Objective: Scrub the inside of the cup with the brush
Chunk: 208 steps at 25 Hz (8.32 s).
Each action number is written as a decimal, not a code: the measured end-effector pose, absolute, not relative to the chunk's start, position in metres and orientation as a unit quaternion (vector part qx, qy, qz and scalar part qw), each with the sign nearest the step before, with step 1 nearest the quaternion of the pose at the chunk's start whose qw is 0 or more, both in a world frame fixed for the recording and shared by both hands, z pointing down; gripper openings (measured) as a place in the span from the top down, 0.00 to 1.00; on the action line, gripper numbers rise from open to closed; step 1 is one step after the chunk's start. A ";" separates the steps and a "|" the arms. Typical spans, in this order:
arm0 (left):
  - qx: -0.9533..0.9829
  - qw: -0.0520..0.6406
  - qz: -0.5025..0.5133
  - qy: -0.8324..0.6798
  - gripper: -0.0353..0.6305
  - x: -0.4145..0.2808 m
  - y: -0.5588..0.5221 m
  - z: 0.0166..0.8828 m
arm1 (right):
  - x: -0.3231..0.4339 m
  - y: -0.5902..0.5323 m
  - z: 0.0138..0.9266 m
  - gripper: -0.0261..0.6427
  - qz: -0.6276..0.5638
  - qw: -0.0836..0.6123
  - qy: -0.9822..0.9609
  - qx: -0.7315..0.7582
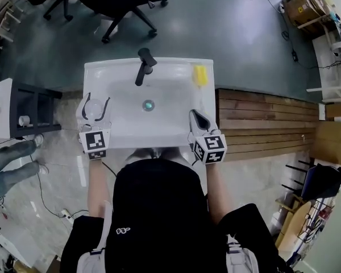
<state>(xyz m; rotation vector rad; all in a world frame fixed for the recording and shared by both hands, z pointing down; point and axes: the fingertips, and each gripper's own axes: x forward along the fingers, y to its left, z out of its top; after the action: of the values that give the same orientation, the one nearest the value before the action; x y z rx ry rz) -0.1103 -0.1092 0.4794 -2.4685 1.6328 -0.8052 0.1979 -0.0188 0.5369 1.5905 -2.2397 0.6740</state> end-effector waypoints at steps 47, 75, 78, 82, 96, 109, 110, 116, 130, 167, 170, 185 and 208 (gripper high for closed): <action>-0.748 0.082 -0.400 0.523 0.53 -0.092 -0.076 0.510 | 0.275 0.010 0.662 0.88 0.349 0.362 -0.697 0.511; -0.722 0.179 -0.502 0.440 0.53 -0.089 -0.075 0.530 | 0.209 0.027 0.543 0.88 0.152 0.387 -0.858 0.302; -0.719 0.189 -0.511 0.431 0.53 -0.086 -0.077 0.532 | 0.196 0.031 0.539 0.88 0.116 0.404 -0.869 0.260; -0.710 0.206 -0.529 0.417 0.53 -0.084 -0.079 0.535 | 0.181 0.035 0.532 0.88 0.093 0.404 -0.883 0.220; -0.682 0.260 -0.572 0.374 0.53 -0.086 -0.080 0.541 | 0.151 0.043 0.513 0.88 0.024 0.426 -0.898 0.109; -0.663 0.290 -0.595 0.350 0.53 -0.089 -0.073 0.543 | 0.131 0.040 0.509 0.88 -0.003 0.438 -0.897 0.061; -0.662 0.291 -0.596 0.350 0.53 -0.089 -0.073 0.544 | 0.130 0.039 0.509 0.88 -0.004 0.439 -0.896 0.059; -0.661 0.302 -0.596 0.342 0.53 -0.083 -0.074 0.543 | 0.130 0.034 0.512 0.88 -0.012 0.448 -0.893 0.050; -0.654 0.329 -0.602 0.319 0.53 -0.074 -0.077 0.537 | 0.131 0.019 0.515 0.88 -0.037 0.466 -0.883 0.048; -0.615 0.325 -0.649 0.307 0.53 -0.089 -0.093 0.552 | 0.088 -0.003 0.501 0.88 -0.042 0.462 -0.885 0.033; -0.617 0.324 -0.650 0.302 0.53 -0.086 -0.092 0.553 | 0.081 -0.004 0.498 0.88 -0.041 0.455 -0.889 0.032; -0.608 0.338 -0.645 0.317 0.53 -0.076 -0.103 0.550 | 0.054 -0.011 0.499 0.88 -0.044 0.448 -0.893 0.027; -0.669 0.263 -0.603 0.345 0.53 -0.084 -0.092 0.569 | 0.046 -0.009 0.478 0.88 -0.038 0.423 -0.904 0.040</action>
<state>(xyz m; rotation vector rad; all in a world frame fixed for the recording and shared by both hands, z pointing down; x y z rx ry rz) -0.0835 -0.0915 0.5690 -1.8104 0.9334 -1.6308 0.0460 -0.0092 0.4784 0.1003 -2.2638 -0.0944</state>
